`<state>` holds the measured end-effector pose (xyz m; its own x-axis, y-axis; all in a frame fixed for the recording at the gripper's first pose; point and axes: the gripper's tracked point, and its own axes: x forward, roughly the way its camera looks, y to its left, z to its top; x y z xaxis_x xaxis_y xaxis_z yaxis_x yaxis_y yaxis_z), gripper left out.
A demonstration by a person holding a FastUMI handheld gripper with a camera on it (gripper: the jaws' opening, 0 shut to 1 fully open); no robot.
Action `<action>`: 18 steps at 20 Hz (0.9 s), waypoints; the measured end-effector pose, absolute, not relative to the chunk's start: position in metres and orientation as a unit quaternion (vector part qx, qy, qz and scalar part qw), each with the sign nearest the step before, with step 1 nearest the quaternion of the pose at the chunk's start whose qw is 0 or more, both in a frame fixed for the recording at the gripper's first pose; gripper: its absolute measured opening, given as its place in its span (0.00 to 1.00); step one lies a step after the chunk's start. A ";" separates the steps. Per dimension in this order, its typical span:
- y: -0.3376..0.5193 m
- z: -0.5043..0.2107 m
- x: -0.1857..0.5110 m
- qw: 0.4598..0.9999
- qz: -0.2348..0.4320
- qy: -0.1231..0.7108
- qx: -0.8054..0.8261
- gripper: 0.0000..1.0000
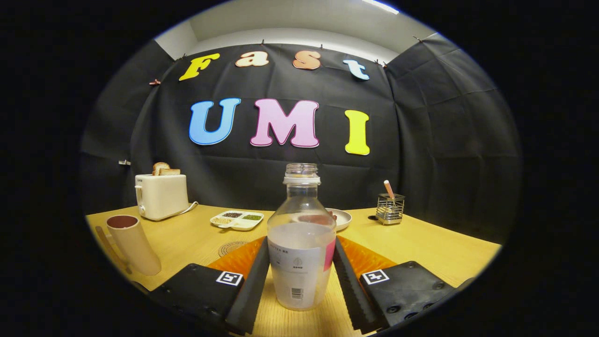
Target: Take the bottle from table, then pour the juice into the cup, finally place the bottle on the coaster
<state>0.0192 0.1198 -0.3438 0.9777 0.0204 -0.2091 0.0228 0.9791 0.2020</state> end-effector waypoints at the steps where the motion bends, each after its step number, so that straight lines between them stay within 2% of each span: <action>1: 0.120 -0.342 0.020 0.990 -0.002 0.109 0.086 0.76; 4: 0.125 -0.318 0.022 0.995 0.012 0.101 0.024 0.73; 10: 0.152 -0.253 0.024 0.991 0.064 0.091 -0.069 0.72; 13: 0.162 -0.223 0.021 0.984 0.070 0.079 -0.141 0.72; 18: 0.194 -0.211 0.015 0.958 0.089 0.084 -0.259 0.71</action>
<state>0.0152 0.1941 -0.2111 0.9702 0.1266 -0.2068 -0.2136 0.8497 -0.4820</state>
